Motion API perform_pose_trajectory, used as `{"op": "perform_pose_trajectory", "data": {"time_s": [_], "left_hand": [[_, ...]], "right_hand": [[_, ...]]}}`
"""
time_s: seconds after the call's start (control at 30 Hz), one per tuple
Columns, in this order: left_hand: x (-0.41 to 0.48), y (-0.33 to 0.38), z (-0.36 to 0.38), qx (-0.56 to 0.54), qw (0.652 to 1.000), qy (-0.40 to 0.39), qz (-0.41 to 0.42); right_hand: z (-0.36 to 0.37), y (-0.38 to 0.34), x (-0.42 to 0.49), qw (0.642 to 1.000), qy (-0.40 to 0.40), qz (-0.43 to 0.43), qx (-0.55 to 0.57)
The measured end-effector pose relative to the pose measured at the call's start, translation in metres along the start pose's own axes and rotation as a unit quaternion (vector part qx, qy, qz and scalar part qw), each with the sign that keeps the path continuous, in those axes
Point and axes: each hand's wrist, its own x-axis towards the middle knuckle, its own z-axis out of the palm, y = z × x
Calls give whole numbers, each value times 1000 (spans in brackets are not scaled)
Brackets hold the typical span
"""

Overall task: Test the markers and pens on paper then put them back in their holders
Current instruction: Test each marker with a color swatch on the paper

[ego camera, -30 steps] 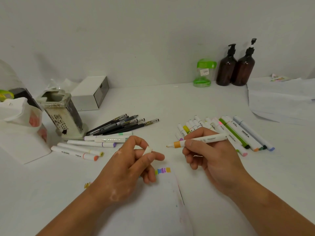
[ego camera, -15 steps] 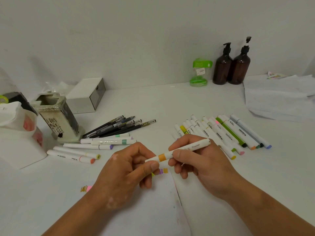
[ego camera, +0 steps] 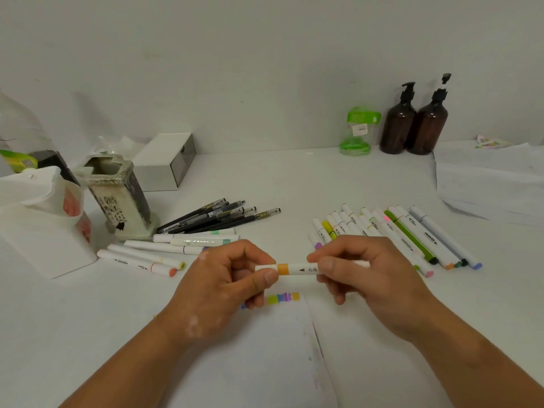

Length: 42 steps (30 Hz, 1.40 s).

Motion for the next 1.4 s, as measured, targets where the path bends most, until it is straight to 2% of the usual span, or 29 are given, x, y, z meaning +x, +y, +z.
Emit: {"op": "perform_pose_trajectory", "data": {"time_s": [0.07, 0.13, 0.27, 0.33, 0.4, 0.47, 0.57, 0.67, 0.73, 0.83, 0.93, 1.0, 1.1, 1.27, 1.4], "left_hand": [[0, -1, -3, -3, 999, 24, -24], [1, -2, -2, -3, 999, 28, -42], [2, -1, 0, -4, 999, 14, -47], [1, -2, -8, 105, 994, 5, -22], [-2, -3, -19, 273, 961, -37, 7], [-5, -3, -26, 375, 921, -101, 13], [-6, -6, -22, 413, 897, -159, 5], [-4, -9, -16, 414, 899, -142, 15], [-4, -11, -13, 410, 903, -127, 22], [-3, -15, -12, 400, 909, -109, 29], [-1, -18, -11, 404, 909, -98, 42], [0, -19, -10, 406, 907, -96, 49], [0, -20, -10, 402, 909, -99, 53], [0, -19, -13, 390, 912, -109, 59], [-1, -19, -14, 387, 911, -126, 64]], "right_hand": [[-2, 2, -2, 991, -3, -4, -136], [5, 5, -5, 966, -5, 4, -257], [23, 6, -9, 929, -35, 2, -369], [22, 7, -5, 910, 1, -1, -414], [14, 8, -1, 887, 69, 17, -456], [9, 13, 3, 856, 103, 43, -506], [13, 21, 5, 816, 106, 57, -566], [14, 24, 6, 789, 120, 59, -599], [13, 21, 7, 791, 131, 61, -595], [14, 11, 17, 835, 132, 20, -534], [33, 0, 49, 867, 66, -30, -494], [52, -3, 77, 867, 1, -45, -496], [79, -1, 112, 850, -74, -47, -520], [100, 11, 131, 842, -93, -15, -531], [88, 8, 128, 844, -113, -32, -523]]}}
